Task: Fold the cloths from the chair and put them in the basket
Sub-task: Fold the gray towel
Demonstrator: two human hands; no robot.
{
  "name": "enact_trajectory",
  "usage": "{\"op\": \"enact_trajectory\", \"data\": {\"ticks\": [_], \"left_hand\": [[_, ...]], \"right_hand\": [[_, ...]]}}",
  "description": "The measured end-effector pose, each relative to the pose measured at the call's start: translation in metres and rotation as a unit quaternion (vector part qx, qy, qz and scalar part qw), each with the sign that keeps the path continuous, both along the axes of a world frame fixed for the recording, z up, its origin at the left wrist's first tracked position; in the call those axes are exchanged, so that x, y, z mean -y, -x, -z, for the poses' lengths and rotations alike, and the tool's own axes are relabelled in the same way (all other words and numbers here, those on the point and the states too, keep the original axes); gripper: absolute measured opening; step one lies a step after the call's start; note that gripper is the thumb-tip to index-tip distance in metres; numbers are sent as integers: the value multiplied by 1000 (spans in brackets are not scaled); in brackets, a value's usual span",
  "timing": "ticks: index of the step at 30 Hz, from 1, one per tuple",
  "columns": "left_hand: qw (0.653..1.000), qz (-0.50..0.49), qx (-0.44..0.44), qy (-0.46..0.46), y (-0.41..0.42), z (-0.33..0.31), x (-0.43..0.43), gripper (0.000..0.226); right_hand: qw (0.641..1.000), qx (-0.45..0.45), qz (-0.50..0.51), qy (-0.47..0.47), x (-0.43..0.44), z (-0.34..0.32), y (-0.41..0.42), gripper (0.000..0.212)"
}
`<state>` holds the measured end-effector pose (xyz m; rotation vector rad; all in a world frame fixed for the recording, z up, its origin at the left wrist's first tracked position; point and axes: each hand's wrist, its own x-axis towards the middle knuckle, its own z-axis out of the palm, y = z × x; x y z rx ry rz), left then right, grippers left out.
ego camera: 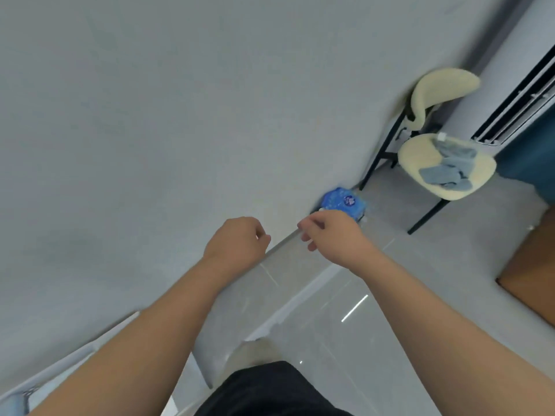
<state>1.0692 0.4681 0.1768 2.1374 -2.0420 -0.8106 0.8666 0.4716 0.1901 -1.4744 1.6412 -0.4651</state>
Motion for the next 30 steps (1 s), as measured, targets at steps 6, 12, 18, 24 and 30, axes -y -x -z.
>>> {"op": "enact_trajectory", "data": {"ticks": [6, 12, 18, 24, 30], "left_hand": [[999, 45, -12, -19, 131, 22, 102, 15], [992, 95, -52, -71, 277, 61, 220, 26], [978, 174, -67, -91, 446, 54, 316, 24], [977, 161, -80, -111, 591, 83, 388, 21], [978, 37, -133, -156, 703, 100, 418, 25]], "right_hand": [[999, -15, 34, -16, 91, 15, 132, 28], [991, -68, 100, -49, 177, 32, 279, 29], [982, -73, 154, -85, 239, 33, 432, 26], [983, -80, 142, -78, 312, 60, 581, 23], [989, -90, 55, -105, 379, 78, 710, 22]]}}
